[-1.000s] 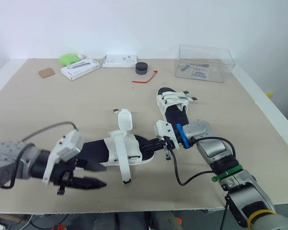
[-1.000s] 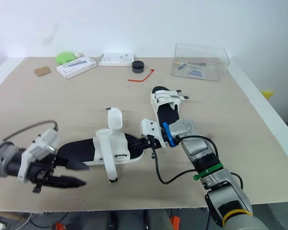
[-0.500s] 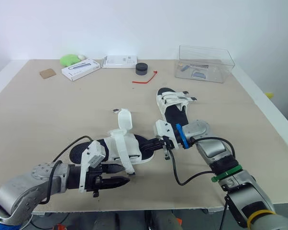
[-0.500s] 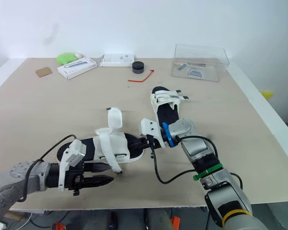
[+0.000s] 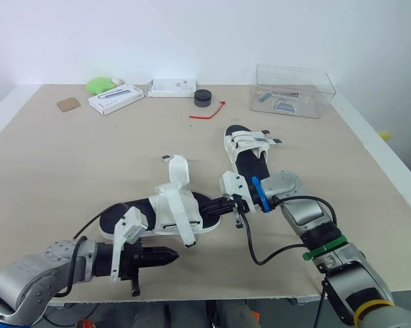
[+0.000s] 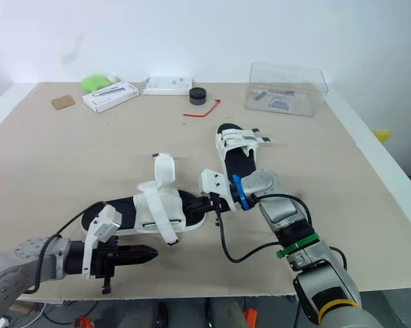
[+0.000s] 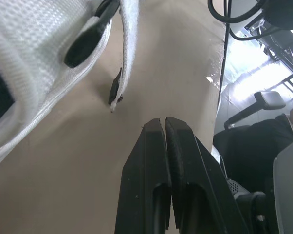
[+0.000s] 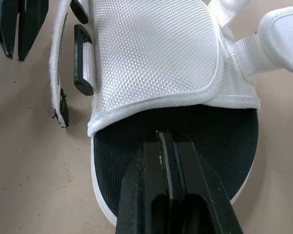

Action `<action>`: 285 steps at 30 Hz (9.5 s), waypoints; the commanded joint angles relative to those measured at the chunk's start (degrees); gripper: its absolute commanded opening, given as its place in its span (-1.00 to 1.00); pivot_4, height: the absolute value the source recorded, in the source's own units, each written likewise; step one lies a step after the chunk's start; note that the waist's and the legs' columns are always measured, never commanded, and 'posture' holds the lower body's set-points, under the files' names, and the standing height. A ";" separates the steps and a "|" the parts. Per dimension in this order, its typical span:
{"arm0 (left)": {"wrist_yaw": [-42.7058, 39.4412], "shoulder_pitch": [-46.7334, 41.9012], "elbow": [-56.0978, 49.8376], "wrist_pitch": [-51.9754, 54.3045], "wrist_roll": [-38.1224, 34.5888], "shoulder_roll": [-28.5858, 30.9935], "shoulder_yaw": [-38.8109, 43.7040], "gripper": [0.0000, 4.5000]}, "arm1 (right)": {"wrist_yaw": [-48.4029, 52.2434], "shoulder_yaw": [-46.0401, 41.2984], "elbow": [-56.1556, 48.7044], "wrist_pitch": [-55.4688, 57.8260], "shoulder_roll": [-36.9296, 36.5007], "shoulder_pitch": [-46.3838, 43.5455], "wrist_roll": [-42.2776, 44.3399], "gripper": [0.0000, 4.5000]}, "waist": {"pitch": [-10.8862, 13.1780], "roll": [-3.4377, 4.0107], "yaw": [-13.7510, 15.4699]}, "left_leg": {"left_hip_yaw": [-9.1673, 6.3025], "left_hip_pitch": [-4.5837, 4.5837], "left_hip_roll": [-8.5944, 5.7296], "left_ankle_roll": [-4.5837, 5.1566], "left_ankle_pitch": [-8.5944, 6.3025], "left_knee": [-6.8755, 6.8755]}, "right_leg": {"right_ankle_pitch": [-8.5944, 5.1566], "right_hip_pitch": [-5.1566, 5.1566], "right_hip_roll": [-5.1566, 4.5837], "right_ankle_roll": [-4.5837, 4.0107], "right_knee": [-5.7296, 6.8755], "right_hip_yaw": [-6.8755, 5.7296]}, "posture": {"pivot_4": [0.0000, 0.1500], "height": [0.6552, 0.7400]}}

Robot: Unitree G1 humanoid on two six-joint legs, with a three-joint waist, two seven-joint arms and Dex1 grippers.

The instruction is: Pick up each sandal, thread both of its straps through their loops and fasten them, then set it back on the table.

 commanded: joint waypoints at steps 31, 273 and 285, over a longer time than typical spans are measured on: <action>3.09 -6.42 1.19 -5.73 11.20 -9.07 -7.94 0.14 | -0.11 0.44 0.17 -0.79 -1.36 -0.21 -1.54 -1.00 | 0.00 0.00 0.02 | 0.00 -0.03 -0.02 0.01 0.00 0.00 | 0.02 0.01 -0.02 0.06 -0.03 0.01 | 1.00 1.00; -11.30 4.43 -0.60 1.48 3.72 6.68 1.06 -0.98 | -1.37 2.68 2.59 -4.47 -0.96 -0.36 -4.05 -1.00 | -0.09 -0.07 -0.03 | -0.43 -0.03 -0.02 -0.06 0.20 -0.19 | -0.18 0.04 -0.06 -0.28 -0.05 -0.25 | 1.00 1.00; -19.01 -0.10 -0.86 -23.89 21.88 17.86 7.65 0.98 | -0.81 2.78 4.21 -5.50 -1.11 -0.90 -4.30 -1.00 | -0.07 -0.02 0.04 | -0.39 0.00 -0.02 -0.06 0.21 -0.23 | -0.25 0.02 -0.07 -0.42 -0.04 -0.26 | 1.00 1.00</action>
